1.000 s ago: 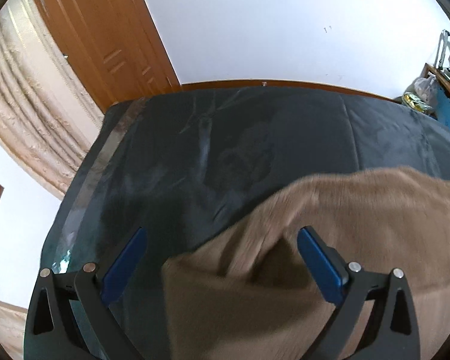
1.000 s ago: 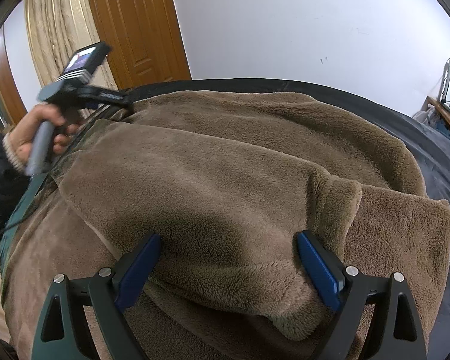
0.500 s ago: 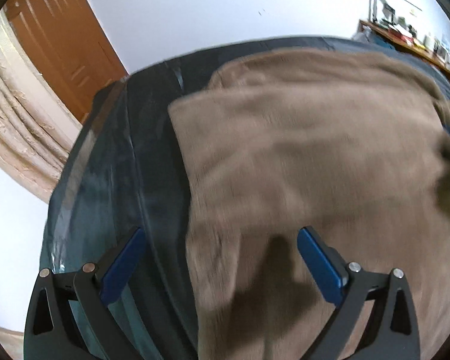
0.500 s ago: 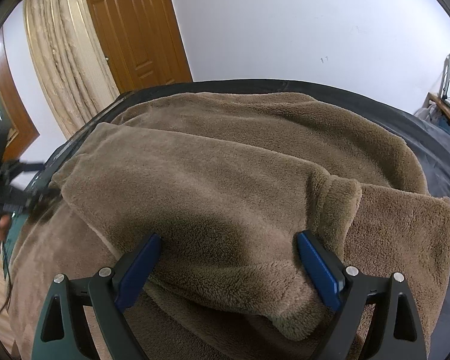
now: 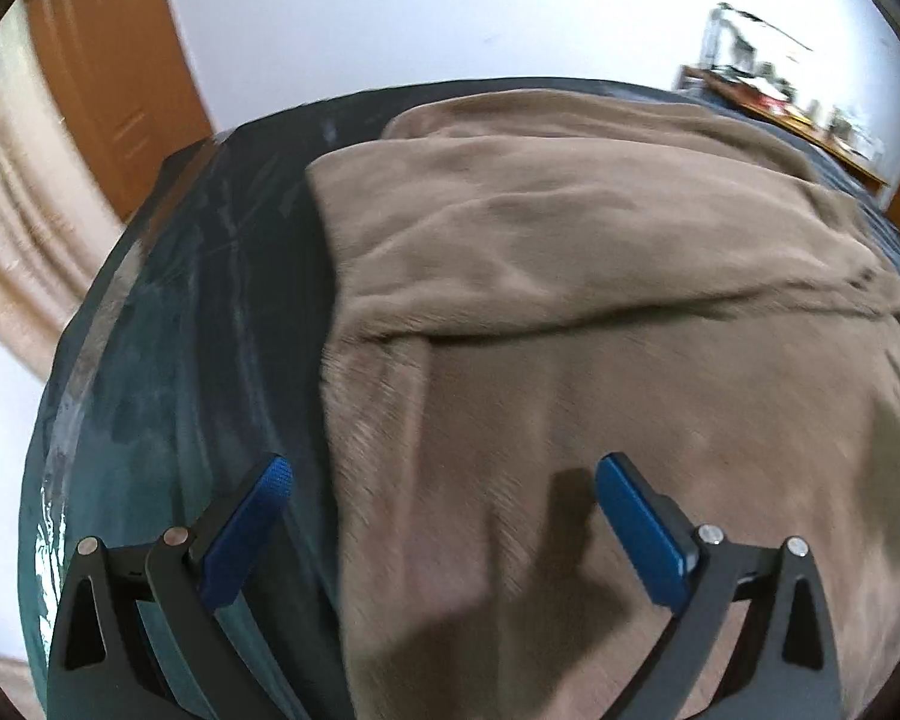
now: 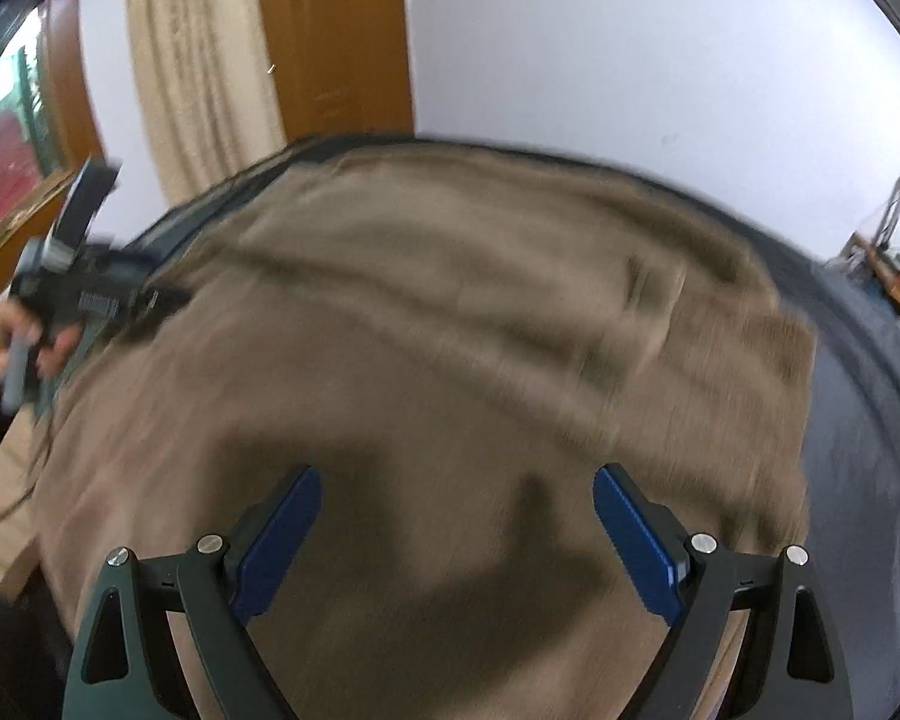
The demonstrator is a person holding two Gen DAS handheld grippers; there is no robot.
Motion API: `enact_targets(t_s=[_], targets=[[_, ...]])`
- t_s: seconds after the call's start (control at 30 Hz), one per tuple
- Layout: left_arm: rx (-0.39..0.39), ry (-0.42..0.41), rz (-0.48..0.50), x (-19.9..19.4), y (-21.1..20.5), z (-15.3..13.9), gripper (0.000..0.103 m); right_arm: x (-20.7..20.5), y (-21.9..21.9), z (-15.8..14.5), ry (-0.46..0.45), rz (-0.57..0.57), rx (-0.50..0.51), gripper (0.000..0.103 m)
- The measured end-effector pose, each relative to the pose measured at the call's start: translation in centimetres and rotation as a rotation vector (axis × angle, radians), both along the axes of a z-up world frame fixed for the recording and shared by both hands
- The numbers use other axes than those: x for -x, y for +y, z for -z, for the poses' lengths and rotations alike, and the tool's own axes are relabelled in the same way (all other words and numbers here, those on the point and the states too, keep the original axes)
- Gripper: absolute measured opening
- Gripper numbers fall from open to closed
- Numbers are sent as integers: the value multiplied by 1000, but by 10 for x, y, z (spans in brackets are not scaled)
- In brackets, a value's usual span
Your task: Fold clothes
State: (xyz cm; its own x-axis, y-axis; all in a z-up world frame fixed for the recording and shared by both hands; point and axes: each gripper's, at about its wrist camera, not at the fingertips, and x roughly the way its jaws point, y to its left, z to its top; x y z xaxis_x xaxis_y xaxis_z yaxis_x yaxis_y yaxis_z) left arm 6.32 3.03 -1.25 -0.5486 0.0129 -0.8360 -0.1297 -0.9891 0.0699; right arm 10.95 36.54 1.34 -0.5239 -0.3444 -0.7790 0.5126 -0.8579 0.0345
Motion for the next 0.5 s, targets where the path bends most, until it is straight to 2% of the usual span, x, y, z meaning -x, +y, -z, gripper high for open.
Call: enact_targets(t_s=[0.13, 0.23, 0.3, 0.5], targets=[[10, -4, 72, -27, 18, 3, 102, -33, -3, 24, -65, -27, -50, 94], [37, -9, 105, -41, 30, 10, 102, -48, -6, 26, -25, -14, -91, 94], [48, 5, 99, -48, 33, 13, 102, -50, -2, 25, -43, 13, -76, 94], [-4, 8, 71, -66, 21, 12, 102, -65, 5, 24, -34, 44, -89, 94]])
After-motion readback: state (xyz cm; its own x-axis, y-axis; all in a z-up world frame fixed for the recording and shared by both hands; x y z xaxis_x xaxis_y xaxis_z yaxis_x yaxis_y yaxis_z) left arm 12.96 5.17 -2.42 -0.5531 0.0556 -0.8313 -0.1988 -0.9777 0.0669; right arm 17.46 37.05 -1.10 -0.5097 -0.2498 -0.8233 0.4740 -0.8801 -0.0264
